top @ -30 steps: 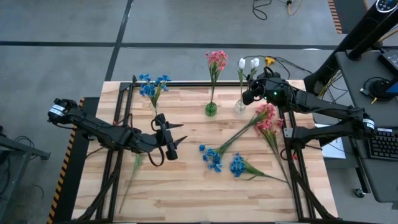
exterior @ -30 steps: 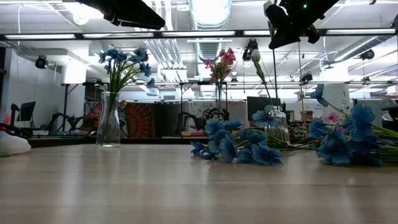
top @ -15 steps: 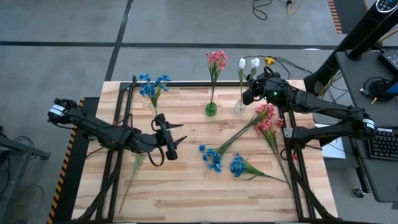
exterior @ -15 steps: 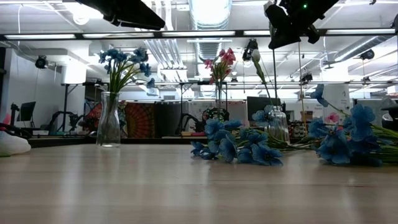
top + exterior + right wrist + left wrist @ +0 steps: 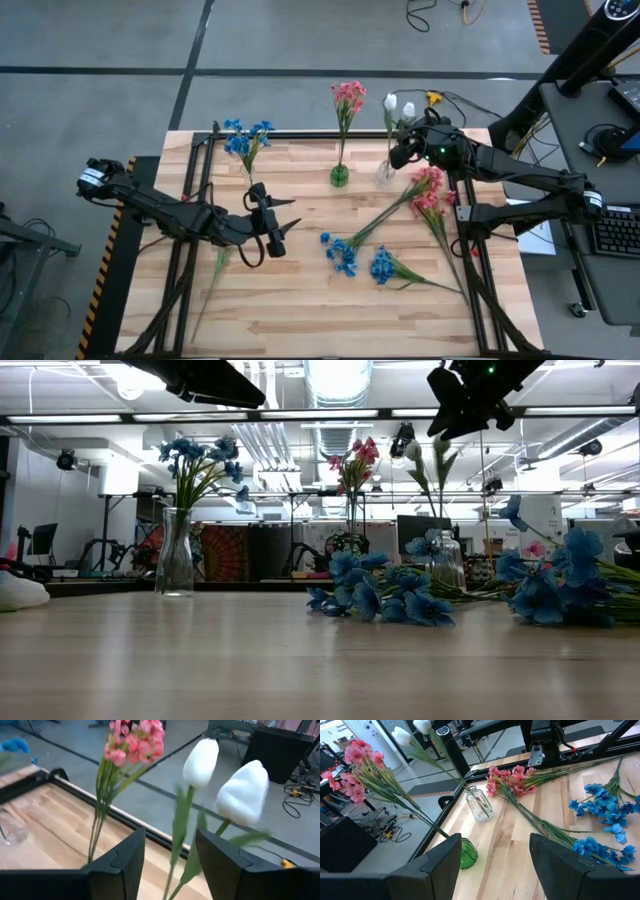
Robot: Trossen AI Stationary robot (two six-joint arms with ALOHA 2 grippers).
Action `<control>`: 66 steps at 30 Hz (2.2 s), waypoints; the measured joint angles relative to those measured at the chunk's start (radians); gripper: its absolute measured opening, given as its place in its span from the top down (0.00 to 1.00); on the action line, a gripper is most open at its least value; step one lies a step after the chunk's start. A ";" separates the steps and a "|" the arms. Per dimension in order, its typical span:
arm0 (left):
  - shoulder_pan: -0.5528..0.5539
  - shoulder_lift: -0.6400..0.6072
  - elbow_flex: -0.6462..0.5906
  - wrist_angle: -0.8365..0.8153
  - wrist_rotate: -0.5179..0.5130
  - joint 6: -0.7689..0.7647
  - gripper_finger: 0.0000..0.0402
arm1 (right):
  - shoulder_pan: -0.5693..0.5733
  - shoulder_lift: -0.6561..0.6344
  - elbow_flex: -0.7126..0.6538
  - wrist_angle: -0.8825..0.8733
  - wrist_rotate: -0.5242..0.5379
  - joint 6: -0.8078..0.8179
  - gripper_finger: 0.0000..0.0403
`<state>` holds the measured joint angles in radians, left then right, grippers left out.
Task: Sort flowers into vase by color
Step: Put the left blue flowers into the left transparent vase
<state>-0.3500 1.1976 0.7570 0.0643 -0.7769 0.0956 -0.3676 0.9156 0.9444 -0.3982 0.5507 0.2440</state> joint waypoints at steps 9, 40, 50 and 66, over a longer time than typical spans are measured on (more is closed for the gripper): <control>0.000 0.000 0.000 0.000 0.000 -0.006 0.46 | 0.017 -0.014 0.088 -0.198 -0.026 0.079 0.54; 0.000 -0.002 0.090 -0.295 0.158 -0.211 0.46 | 0.333 0.427 0.113 -0.425 -0.452 -0.349 0.54; 0.000 -0.002 0.093 -0.336 0.158 -0.236 0.46 | 0.337 0.615 0.138 -0.363 -0.561 -0.329 0.53; 0.000 -0.002 0.093 -0.344 0.157 -0.236 0.46 | 0.397 0.828 0.231 -0.362 -0.613 -0.363 0.37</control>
<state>-0.3496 1.1954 0.8501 -0.2794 -0.6199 -0.1404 0.0299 1.7435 1.1751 -0.7605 -0.0624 -0.1188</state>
